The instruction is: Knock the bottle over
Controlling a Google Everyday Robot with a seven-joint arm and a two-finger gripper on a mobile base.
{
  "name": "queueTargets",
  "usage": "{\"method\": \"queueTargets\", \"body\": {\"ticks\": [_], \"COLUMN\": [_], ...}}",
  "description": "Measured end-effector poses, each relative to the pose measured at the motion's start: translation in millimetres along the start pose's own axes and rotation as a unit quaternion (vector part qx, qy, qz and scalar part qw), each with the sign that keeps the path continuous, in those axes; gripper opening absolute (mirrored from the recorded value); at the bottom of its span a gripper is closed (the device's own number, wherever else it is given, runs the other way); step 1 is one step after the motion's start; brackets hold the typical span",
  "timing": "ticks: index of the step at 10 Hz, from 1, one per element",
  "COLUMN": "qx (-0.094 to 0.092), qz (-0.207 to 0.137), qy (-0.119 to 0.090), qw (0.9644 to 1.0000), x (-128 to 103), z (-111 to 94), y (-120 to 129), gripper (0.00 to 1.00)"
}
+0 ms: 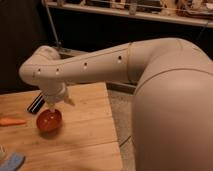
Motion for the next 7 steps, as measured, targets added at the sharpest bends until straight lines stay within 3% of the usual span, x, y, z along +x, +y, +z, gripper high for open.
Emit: {"method": "queueTargets", "body": {"ticks": [4, 7], "qx": [0.039, 0.061], "qz": [-0.062, -0.084], "qy": [-0.032, -0.038], "qw": [0.9968, 0.9939], "x": [-5, -11], "z": [-28, -38], "y": [54, 84], "gripper": [0.05, 0.00]}}
